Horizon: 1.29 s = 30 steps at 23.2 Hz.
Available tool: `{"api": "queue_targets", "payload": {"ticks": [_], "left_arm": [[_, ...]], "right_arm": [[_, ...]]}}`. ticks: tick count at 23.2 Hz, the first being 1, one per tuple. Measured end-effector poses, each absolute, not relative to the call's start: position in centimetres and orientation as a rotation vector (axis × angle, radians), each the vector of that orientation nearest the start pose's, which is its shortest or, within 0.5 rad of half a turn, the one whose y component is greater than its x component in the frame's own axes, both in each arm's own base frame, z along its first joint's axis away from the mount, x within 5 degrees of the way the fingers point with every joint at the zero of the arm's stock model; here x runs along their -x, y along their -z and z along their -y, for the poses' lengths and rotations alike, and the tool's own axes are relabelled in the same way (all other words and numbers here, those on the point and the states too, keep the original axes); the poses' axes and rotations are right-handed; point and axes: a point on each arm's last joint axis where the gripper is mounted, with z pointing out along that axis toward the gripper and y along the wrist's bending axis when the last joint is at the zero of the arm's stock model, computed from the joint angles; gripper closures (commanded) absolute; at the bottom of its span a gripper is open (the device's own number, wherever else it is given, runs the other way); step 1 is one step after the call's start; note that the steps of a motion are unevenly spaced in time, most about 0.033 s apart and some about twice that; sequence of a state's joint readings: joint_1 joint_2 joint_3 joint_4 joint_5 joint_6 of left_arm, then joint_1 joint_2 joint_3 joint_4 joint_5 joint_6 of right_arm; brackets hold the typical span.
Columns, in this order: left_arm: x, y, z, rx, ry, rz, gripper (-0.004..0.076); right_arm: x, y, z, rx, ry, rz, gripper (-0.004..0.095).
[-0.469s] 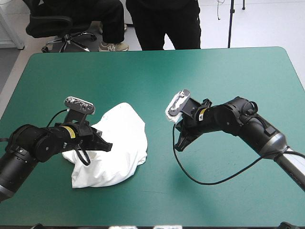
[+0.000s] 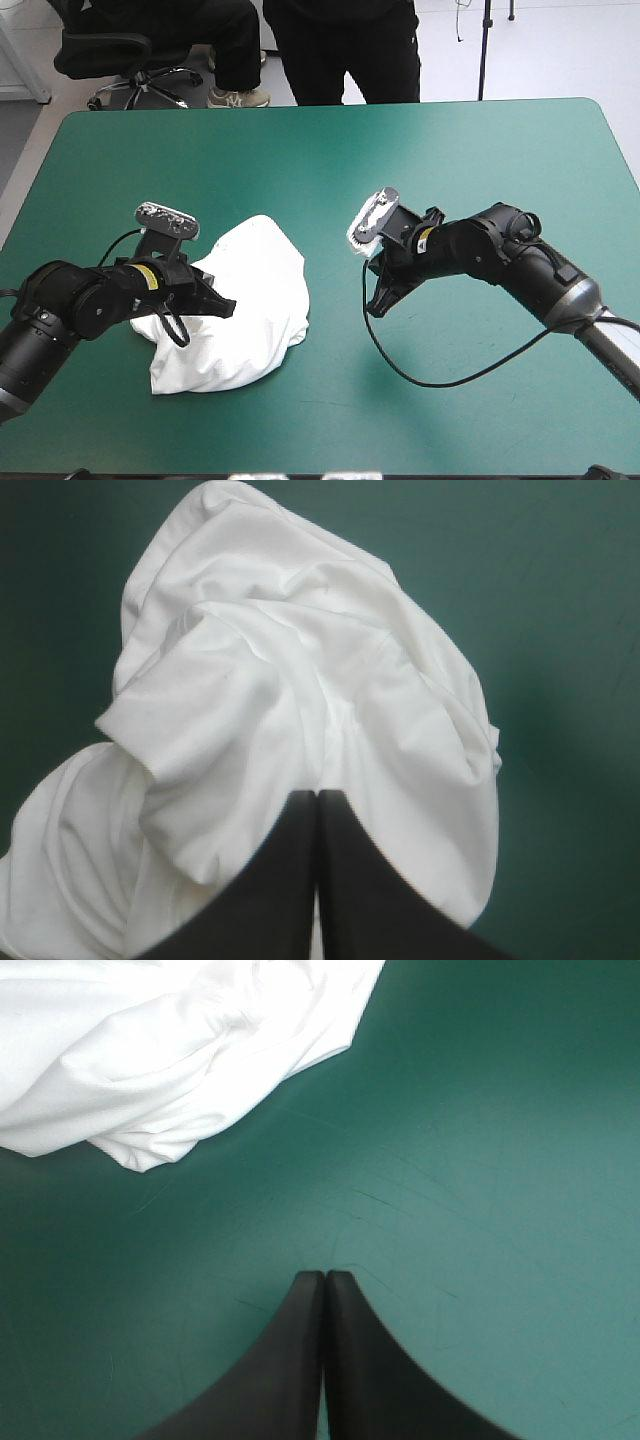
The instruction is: Fold the cloth
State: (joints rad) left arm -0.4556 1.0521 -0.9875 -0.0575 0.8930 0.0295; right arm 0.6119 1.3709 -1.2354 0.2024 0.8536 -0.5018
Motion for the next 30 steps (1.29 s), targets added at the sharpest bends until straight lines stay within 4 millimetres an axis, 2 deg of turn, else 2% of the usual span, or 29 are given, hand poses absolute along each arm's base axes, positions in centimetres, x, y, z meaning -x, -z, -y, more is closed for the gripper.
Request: {"api": "queue_targets", "payload": {"ticks": [8,10,12,13,14,16,18,19,20,23,27,30], "left_arm": [[-18.0,-34.6,9.3,-0.566,0.259,-2.39,0.0739],[-18.0,-34.6,9.3,-0.567,0.259,-2.392,0.0703],[-17.9,-34.9,9.2,-0.57,0.258,-2.399,0.0599],[-17.8,-35.2,9.2,-0.571,0.259,-2.399,0.0522],[-17.8,-35.7,9.2,-0.57,0.261,-2.391,0.0458],[-17.9,-36.5,9.2,-0.566,0.265,-2.371,0.0383],[-17.8,-36.6,9.2,-0.566,0.265,-2.369,0.0379],[-17.8,-36.6,9.2,-0.565,0.264,-2.374,0.0379],[-17.8,-36.6,9.2,-0.564,0.264,-2.375,0.0379],[-17.8,-36.6,9.2,-0.562,0.265,-2.376,0.0379],[-17.9,-36.5,9.2,-0.563,0.264,-2.385,0.0379],[-18.3,-36.1,9.4,-0.571,0.258,-2.404,0.0379]], "right_arm": [[-22.9,-34.6,-17.6,1.217,-0.269,-2.172,0.09],[-22.9,-34.5,-17.1,1.212,-0.217,-2.202,0.0826],[-22.5,-35.1,-16.3,1.185,-0.163,-2.218,0.0744],[-22.3,-35.4,-16.0,1.172,-0.141,-2.222,0.0695],[-21.8,-36.0,-15.2,1.144,-0.094,-2.224,0.0663],[-21.0,-37.2,-13.6,1.083,0.015,-2.235,0.0592],[-20.2,-38.7,-11.3,0.989,0.186,-2.224,0.0537],[-19.6,-39.8,-9.3,0.897,0.295,-2.209,0.0535],[-19.2,-40.3,-8.5,0.859,0.336,-2.204,0.0536],[-17.2,-42.6,-4.3,0.658,0.495,-2.162,0.0534],[-15.8,-43.9,-1.5,0.51,0.58,-2.141,0.0534],[-15.3,-44.2,-0.4,0.437,0.624,-2.149,0.0534]]}}
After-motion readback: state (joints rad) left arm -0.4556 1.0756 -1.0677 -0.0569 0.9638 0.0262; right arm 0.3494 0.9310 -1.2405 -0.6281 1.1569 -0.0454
